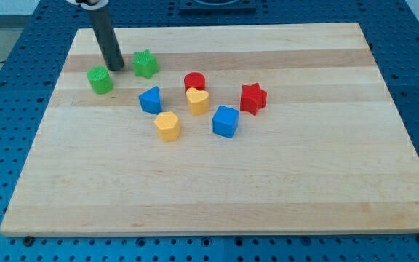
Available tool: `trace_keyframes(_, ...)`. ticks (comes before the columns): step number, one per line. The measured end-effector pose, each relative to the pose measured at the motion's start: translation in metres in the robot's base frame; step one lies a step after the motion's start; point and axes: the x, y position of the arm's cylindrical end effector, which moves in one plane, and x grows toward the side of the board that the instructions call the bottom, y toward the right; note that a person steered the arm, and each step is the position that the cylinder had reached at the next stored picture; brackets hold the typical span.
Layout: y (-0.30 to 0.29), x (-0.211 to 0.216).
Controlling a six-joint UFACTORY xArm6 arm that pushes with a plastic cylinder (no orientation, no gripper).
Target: Place the arm towards left to the green star
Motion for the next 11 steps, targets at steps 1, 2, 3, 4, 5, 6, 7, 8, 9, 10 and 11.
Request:
trace_keyframes(1, -0.004, 0.049)
trace_keyframes(2, -0.002, 0.100)
trace_keyframes(3, -0.002, 0.151)
trace_keyframes(4, -0.002, 0.191)
trace_keyframes(5, -0.027, 0.201)
trace_keyframes(6, -0.036, 0.151)
trace_keyframes(7, -0.060, 0.114)
trace_keyframes(8, -0.060, 0.087)
trace_keyframes(9, -0.060, 0.057)
trace_keyframes(10, -0.060, 0.033)
trace_keyframes(11, -0.059, 0.021)
